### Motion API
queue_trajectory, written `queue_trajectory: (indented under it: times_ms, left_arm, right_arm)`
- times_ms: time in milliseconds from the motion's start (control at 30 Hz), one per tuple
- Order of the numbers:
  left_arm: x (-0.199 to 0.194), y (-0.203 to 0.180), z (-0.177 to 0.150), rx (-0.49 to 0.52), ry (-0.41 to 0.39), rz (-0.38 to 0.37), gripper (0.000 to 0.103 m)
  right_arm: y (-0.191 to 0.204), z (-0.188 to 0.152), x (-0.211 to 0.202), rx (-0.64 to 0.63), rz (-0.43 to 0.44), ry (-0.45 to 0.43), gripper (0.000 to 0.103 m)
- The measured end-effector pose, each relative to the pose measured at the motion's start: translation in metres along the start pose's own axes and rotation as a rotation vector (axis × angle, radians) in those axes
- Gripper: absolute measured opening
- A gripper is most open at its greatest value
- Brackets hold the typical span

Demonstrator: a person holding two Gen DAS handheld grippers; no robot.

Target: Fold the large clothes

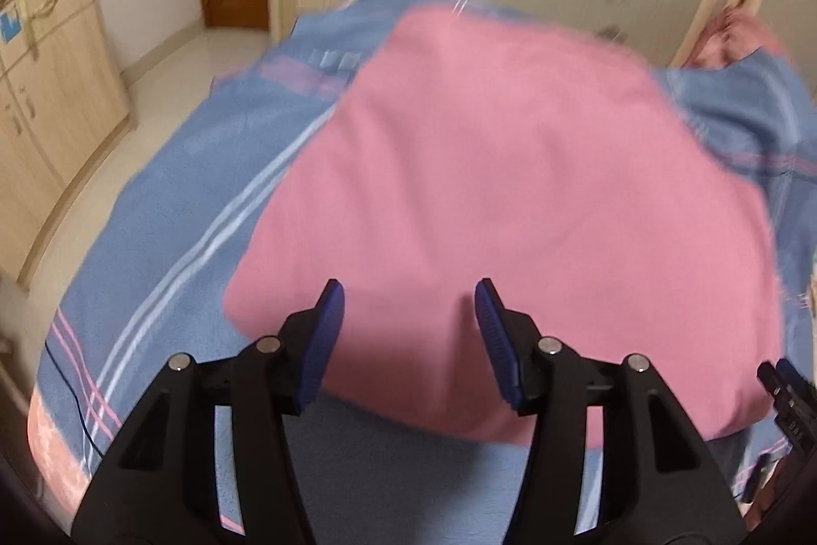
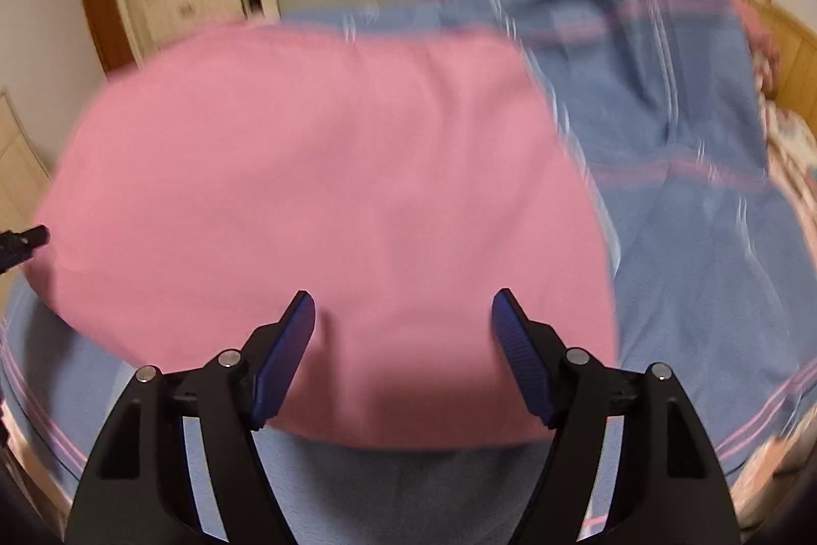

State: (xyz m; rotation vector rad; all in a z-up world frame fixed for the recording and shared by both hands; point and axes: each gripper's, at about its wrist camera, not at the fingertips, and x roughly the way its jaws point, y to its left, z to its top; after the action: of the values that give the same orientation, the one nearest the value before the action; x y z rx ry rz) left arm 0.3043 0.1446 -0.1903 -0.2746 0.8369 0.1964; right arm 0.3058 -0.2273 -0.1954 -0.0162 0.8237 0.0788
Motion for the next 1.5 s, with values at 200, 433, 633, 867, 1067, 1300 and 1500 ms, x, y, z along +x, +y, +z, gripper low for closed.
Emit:
queue_trajectory:
  times_ms: [200,433,633,867,1067,1300,1500]
  left_arm:
    - [0.020,-0.059,0.033,0.155,0.013,-0.002,0.058]
    - [0.073,-0.083,0.043,0.239,0.090,0.070,0.064]
    - [0.091,-0.086,0.042,0.249,0.100,0.087,0.066]
    - [0.023,-0.090,0.020,0.296,-0.068,0.054,0.069]
    - [-0.099,-0.090,-0.021,0.275,-0.270,-0.030,0.089]
    - [-0.228,-0.097,-0.059,0.304,-0.451,-0.071,0.100]
    - [-0.308,-0.100,-0.087,0.309,-0.507,-0.101,0.101]
  right_arm:
    - [-0.002,0.079,0.027,0.024,0.003,0.001,0.074]
    - [-0.010,0.088,0.119,0.047,-0.031,0.163,0.080]
    - [-0.011,0.077,0.135,0.065,-0.054,0.155,0.088]
    - [0.005,0.062,0.076,0.030,-0.128,0.022,0.089]
    - [0.039,0.013,-0.064,0.016,-0.104,-0.184,0.095]
    - [0.057,-0.019,-0.179,0.048,-0.141,-0.298,0.098]
    - [0.068,-0.041,-0.253,0.058,-0.187,-0.355,0.102]
